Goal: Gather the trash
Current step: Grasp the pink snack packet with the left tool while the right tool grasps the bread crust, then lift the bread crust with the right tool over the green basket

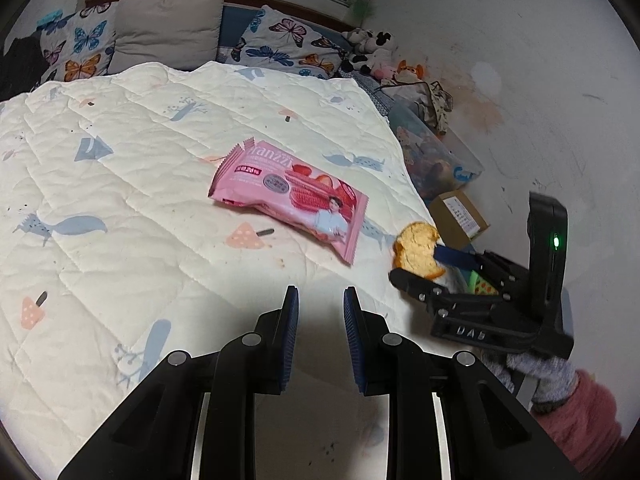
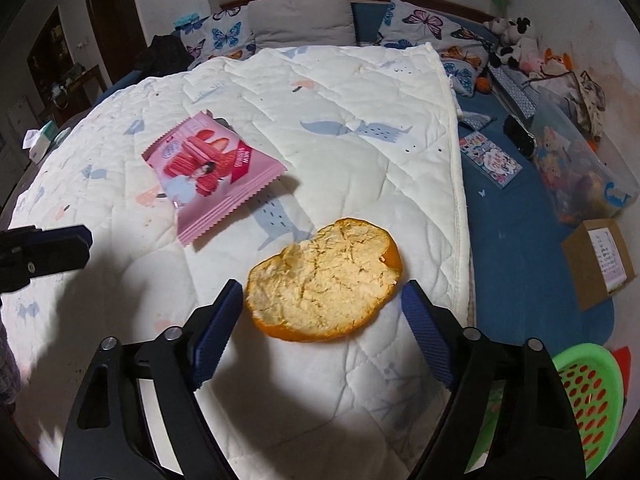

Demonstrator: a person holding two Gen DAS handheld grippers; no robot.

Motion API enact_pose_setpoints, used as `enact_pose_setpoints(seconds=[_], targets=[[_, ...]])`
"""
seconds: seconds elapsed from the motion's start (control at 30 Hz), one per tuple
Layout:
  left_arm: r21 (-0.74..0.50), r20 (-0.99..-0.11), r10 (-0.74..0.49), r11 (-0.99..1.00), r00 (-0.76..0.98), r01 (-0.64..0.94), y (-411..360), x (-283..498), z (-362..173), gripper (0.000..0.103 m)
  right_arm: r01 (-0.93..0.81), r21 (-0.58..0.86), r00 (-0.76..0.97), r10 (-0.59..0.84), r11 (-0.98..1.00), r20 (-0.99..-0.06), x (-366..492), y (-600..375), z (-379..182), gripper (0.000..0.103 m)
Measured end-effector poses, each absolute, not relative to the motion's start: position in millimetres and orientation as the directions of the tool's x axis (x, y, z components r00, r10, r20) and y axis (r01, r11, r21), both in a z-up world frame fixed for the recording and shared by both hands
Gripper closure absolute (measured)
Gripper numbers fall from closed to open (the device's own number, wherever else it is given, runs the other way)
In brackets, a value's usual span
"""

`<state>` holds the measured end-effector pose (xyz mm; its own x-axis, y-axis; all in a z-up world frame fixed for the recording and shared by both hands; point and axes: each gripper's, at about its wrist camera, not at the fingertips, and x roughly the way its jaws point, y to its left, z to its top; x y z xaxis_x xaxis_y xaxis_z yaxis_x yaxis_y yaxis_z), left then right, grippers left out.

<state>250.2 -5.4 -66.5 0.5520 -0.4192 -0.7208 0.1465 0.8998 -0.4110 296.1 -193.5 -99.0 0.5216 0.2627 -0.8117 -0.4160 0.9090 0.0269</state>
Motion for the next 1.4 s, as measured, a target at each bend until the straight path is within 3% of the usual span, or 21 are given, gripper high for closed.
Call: enact_pose_setpoints(seconds=[0.4,1.03,1.3,1.4], targets=[[-0.515,-0.705,-0.451,0.856,0.547,0.042,-4.0,290.7,-74.8,0.070,-0.413,0.023,0.548,0.269,0.910,-0.792,290.3,-198.8,-92.3,0.043],[-0.647,-0.693,-0.493,0.748,0.527,-0.150,8.6,331.7,-105.5,0.068,-0.389,0.060,0.557,0.287,0.919,-0.779,276.1,-217.8,-83.4,0.050],[-0.669,-0.668,-0.513,0.731,0.540,-0.133,10.2,324.6,-101.7,0.095,-0.383,0.073,0.567,0.297,0.921,-0.768,264.6,-224.1,-75.9,0.052],[-0.675,-0.657,-0.519,0.728,0.547,-0.119,12.6,315.7,-95.3,0.097,-0.383,0.077,0.573,0.302,0.921,-0.762,257.8,-225.0,-72.1,0.052]])
